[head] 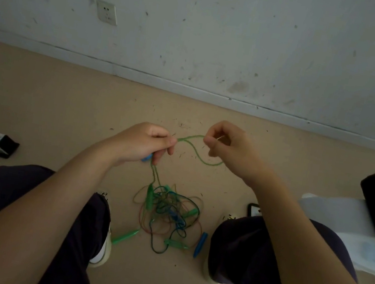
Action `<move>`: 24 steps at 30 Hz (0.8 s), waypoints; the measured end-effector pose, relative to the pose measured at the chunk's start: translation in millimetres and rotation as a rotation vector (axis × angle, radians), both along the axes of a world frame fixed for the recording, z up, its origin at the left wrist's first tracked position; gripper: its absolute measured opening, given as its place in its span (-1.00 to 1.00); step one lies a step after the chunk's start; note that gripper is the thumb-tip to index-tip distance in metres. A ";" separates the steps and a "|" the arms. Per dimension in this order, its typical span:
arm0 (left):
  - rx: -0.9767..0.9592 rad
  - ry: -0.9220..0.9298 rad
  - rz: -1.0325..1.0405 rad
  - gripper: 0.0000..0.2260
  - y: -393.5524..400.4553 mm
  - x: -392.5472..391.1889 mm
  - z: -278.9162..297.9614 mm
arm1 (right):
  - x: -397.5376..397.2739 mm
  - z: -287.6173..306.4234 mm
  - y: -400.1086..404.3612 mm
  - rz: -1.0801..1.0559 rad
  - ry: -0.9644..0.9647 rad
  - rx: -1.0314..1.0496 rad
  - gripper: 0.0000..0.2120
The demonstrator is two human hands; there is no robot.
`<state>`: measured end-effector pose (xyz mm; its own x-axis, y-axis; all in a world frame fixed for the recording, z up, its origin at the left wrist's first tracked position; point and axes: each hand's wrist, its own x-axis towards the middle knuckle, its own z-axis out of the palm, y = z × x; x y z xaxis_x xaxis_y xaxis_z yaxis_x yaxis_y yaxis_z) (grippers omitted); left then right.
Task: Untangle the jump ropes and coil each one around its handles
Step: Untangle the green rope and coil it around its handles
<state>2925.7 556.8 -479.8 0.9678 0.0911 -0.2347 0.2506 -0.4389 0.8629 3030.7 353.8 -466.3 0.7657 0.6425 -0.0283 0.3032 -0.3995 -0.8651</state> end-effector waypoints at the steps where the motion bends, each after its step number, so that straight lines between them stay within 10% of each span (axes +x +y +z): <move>1: -0.036 -0.006 -0.021 -0.72 -2.5 -0.4 -0.6 | -2.8 -1.2 1.0 0.055 0.054 0.005 -0.91; 6: -0.180 -0.003 -0.067 -0.77 -16.1 1.2 -6.2 | -16.6 -3.8 11.7 0.206 0.119 -0.053 -0.70; 16: 0.014 0.058 -0.065 -0.74 14.6 -1.1 -4.2 | 5.8 -2.8 -1.9 -0.112 -0.044 0.060 -0.88; 24: -0.208 -0.025 -0.004 -0.78 -10.9 -0.8 0.5 | -14.2 -14.3 14.9 0.137 0.236 0.105 -0.75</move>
